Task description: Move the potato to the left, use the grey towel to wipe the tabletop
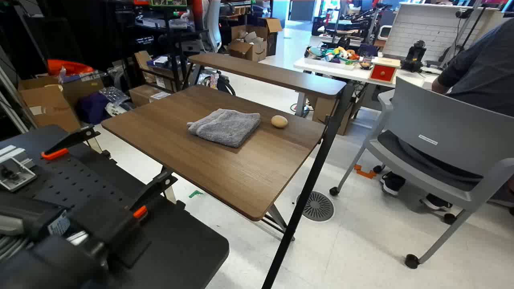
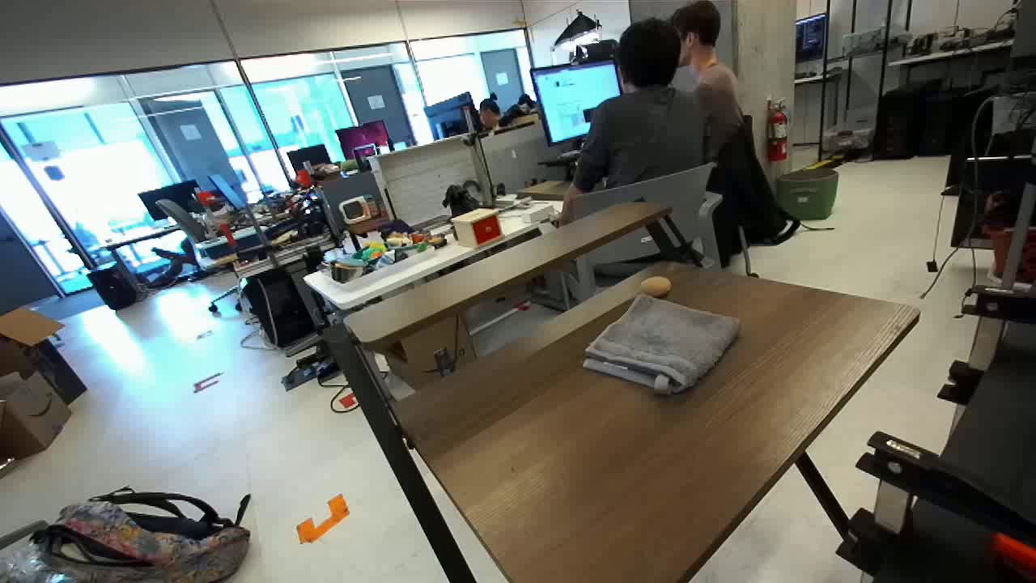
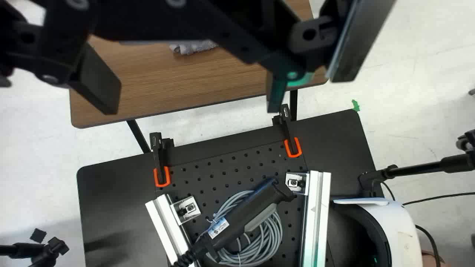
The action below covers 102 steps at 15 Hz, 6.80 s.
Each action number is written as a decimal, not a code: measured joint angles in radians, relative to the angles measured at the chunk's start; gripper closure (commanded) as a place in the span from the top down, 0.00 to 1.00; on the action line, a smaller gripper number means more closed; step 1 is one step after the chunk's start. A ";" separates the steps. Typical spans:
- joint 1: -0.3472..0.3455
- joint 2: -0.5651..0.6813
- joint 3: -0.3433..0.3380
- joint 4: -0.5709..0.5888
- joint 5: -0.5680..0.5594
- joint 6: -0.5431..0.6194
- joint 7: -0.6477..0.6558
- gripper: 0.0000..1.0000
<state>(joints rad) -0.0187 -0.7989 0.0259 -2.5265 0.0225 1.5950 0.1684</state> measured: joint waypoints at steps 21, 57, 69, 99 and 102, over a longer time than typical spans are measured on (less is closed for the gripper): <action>0.000 0.000 0.000 0.000 0.000 0.000 0.000 1.00; -0.014 0.959 -0.076 0.396 0.295 0.929 0.353 1.00; -0.015 1.176 -0.090 0.513 0.347 1.152 0.407 1.00; -0.123 1.182 -0.154 0.584 0.192 0.753 -0.136 1.00; -0.123 1.213 -0.130 0.582 0.187 0.898 -0.240 1.00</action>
<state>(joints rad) -0.1422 0.4139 -0.1043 -1.9450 0.2097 2.4935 -0.0712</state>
